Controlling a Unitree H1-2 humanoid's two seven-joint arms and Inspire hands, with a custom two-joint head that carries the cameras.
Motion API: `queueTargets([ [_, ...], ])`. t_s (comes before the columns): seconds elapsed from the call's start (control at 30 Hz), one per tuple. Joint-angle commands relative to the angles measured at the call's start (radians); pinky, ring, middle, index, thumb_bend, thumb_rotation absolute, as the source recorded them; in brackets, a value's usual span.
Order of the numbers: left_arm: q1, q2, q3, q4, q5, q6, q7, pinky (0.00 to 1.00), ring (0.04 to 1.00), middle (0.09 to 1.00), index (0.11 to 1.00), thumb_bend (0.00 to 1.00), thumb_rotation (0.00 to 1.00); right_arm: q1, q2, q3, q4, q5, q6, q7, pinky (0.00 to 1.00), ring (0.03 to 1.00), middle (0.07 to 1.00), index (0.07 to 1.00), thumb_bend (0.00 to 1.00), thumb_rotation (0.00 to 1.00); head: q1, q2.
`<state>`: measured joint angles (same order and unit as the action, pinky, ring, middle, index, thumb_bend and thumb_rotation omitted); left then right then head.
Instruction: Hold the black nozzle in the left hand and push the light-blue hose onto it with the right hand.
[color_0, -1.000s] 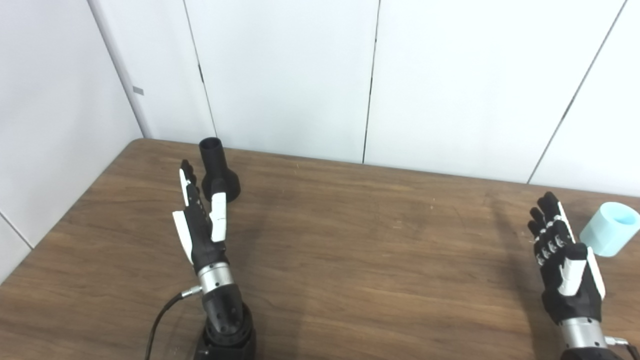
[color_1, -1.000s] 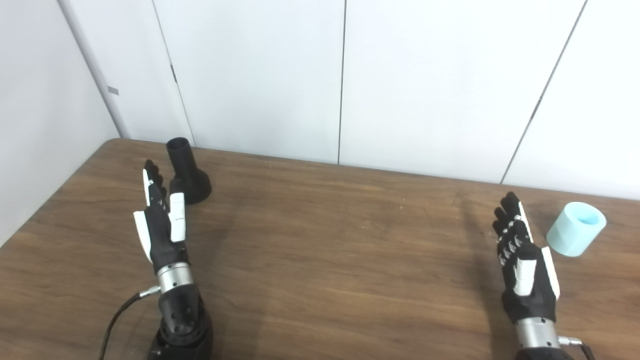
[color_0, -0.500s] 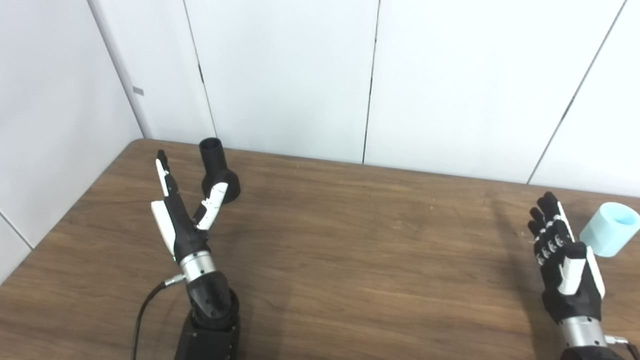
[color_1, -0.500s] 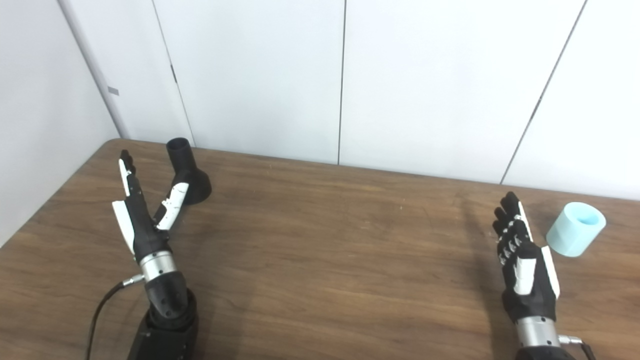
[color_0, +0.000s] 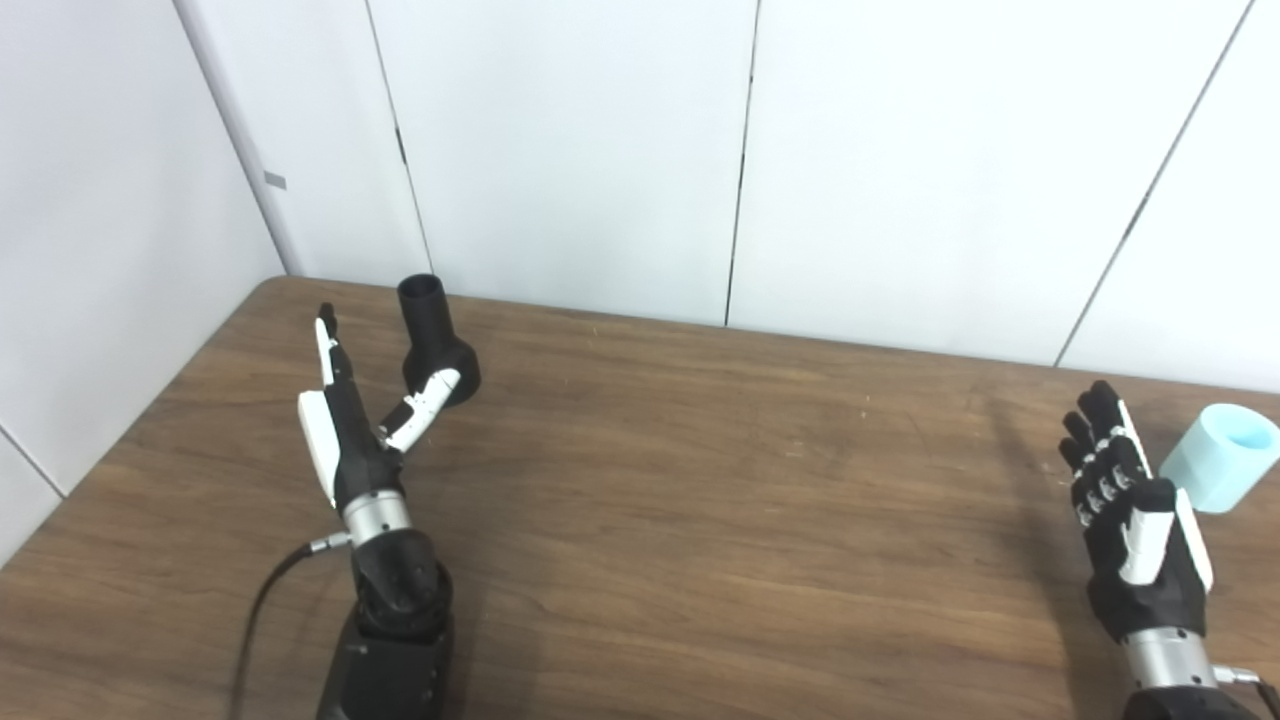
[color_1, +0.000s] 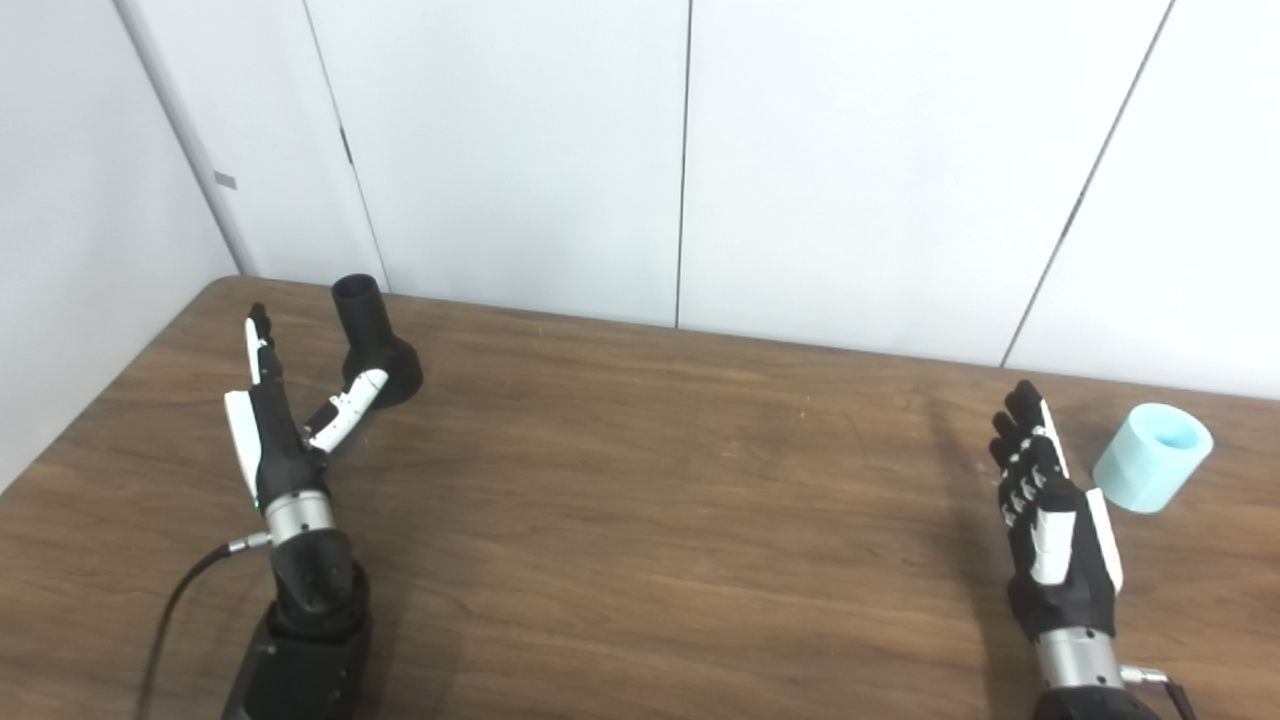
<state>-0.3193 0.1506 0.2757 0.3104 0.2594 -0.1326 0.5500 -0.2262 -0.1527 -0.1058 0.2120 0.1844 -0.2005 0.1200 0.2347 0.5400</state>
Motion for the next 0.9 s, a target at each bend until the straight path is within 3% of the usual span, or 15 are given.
queueTargets([
  [0.0,-0.045,0.026,0.001,0.027,-0.01,-0.017,-0.002,0.86,1.0,1.0,0.956,0.83,0.41,0.044,0.019,0.004,0.056,0.007,-0.002,0.007,1.0,1.0,1.0,1.0,0.77,1.0,0.002,0.0],
  [0.13,-0.058,0.051,0.0,0.072,-0.031,-0.016,-0.016,0.84,1.0,1.0,0.886,0.86,0.44,0.046,0.022,0.003,0.054,0.007,0.0,0.004,1.0,1.0,1.0,1.0,0.77,1.0,0.003,-0.001],
  [0.33,-0.066,0.072,0.003,0.072,-0.042,0.019,-0.033,0.84,1.0,1.0,0.873,0.85,0.44,0.049,0.028,0.004,0.046,0.003,0.007,-0.002,1.0,0.992,0.985,1.0,0.78,1.0,-0.002,0.004],
  [0.53,-0.093,0.095,0.009,0.114,-0.059,0.031,-0.035,0.77,0.952,1.0,0.777,0.87,0.44,0.048,0.029,0.001,0.039,0.003,0.017,-0.006,0.98,0.98,0.97,1.0,0.81,1.0,-0.002,0.004],
  [0.63,-0.096,0.096,0.006,0.124,-0.058,0.034,-0.03,0.79,0.94,1.0,0.737,0.87,0.44,0.048,0.031,0.001,0.037,0.002,0.02,-0.008,0.97,0.976,0.964,1.0,0.82,1.0,-0.004,0.007],
  [0.77,-0.089,0.088,-0.008,0.117,-0.043,0.054,-0.024,0.97,0.965,1.0,0.697,0.88,0.43,0.05,0.031,0.001,0.036,-0.004,0.022,-0.011,0.97,0.973,0.96,0.999,0.82,1.0,-0.004,0.006],
  [0.87,-0.087,0.092,-0.018,0.12,-0.041,0.066,-0.029,1.0,0.997,1.0,0.687,0.9,0.44,0.051,0.031,0.001,0.036,-0.011,0.023,-0.014,0.97,0.972,0.959,0.996,0.79,1.0,-0.004,0.006],
])
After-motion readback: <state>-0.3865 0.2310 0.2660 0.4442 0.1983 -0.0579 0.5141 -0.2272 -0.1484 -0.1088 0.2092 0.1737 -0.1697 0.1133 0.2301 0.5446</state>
